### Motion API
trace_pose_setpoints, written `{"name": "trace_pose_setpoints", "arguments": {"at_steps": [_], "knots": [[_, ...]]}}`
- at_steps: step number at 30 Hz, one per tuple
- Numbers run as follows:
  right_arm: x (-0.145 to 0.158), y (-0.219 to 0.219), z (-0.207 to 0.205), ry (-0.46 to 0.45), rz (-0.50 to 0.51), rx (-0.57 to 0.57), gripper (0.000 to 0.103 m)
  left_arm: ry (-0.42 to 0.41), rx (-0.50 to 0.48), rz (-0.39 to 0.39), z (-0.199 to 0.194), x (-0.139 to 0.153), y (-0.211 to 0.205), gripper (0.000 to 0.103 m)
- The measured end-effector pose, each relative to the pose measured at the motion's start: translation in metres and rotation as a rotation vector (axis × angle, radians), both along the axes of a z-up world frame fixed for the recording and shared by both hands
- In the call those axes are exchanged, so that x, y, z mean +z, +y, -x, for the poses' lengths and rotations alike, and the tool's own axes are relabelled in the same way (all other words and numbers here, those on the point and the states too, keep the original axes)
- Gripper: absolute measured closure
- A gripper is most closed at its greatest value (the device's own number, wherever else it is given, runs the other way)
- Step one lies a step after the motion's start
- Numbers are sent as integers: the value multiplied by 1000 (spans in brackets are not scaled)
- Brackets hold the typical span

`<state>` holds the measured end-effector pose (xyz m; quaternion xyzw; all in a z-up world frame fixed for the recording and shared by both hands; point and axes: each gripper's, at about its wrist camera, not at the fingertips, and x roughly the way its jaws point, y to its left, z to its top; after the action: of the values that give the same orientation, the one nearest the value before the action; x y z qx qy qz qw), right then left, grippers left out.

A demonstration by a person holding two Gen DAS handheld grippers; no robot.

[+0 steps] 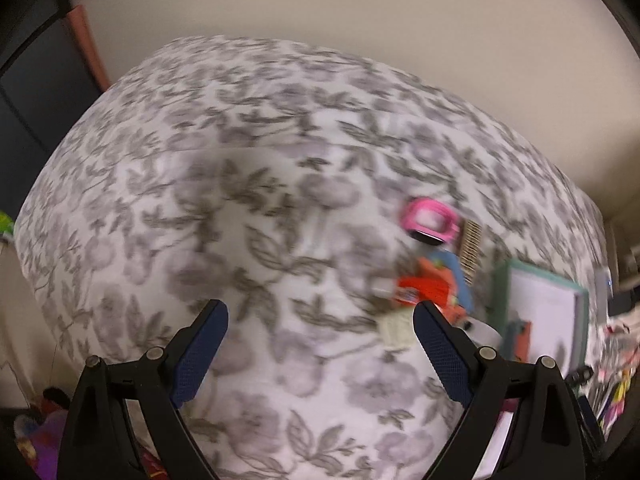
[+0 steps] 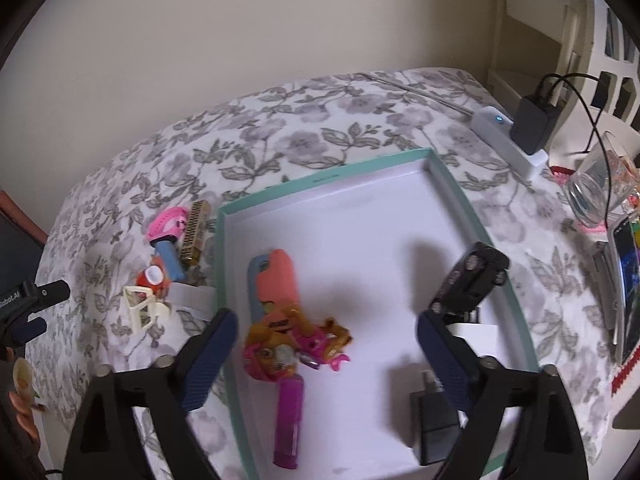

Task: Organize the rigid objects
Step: 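Move the left tool to the cream plastic clip while the right tool approaches the white coiled cable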

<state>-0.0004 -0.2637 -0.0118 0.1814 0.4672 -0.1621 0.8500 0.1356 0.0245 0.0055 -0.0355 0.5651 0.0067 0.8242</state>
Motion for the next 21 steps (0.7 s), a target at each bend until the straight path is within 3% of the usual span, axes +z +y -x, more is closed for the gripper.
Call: {"name": "trace_pose_setpoints", "arguments": {"at_steps": [8, 16, 21], "knots": [[6, 20, -9, -5, 20, 40, 0, -11, 100, 14, -11, 2, 42, 9], [6, 35, -20, -37, 12, 83, 0, -13, 74, -8, -12, 0, 39, 9], [15, 42, -22, -78, 2, 100, 0, -19, 24, 25, -4, -3, 25, 9]]}}
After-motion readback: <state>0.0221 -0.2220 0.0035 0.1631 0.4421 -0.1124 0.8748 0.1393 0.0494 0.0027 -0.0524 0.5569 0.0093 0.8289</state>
